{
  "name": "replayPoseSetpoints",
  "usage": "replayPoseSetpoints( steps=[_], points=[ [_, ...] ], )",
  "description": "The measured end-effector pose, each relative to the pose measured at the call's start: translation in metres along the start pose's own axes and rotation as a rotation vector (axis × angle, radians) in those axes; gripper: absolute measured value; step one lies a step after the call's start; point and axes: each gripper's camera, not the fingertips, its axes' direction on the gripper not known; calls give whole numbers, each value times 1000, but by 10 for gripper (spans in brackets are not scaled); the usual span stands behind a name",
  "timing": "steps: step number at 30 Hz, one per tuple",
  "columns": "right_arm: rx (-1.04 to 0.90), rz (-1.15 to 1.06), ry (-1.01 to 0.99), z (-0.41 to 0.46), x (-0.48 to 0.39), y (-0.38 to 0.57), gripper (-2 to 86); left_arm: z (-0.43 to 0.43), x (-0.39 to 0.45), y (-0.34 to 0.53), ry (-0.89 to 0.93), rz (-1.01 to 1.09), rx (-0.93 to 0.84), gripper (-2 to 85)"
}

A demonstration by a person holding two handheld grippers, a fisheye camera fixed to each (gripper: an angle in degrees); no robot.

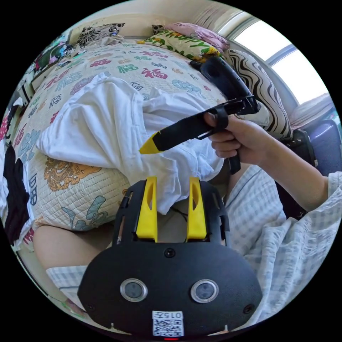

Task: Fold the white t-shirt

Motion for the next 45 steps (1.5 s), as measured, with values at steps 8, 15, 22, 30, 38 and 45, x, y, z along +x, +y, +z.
replayPoseSetpoints(
  steps=[8, 15, 22, 30, 38, 45],
  points=[
    [97, -62, 312, -29, -49, -30, 29, 16, 56, -14, -100, -31, 38, 132],
    [73, -61, 561, -39, -71, -75, 86, 20, 102, -10, -186, -11, 38, 114],
    [-78, 10, 288, -5, -97, -122, 35, -23, 102, 5, -57, -98, 85, 26],
    [274, -116, 134, -93, -249, -75, 5, -172, 110, 32, 6, -121, 450, 0],
    [652, -349, 227, -191, -475, 2, 1, -345, 175, 13, -58, 197, 818, -2],
    [914, -531, 442, -244, -656, 68, 2, -487, 260, 9, -119, 513, 1009, 2]
  ],
)
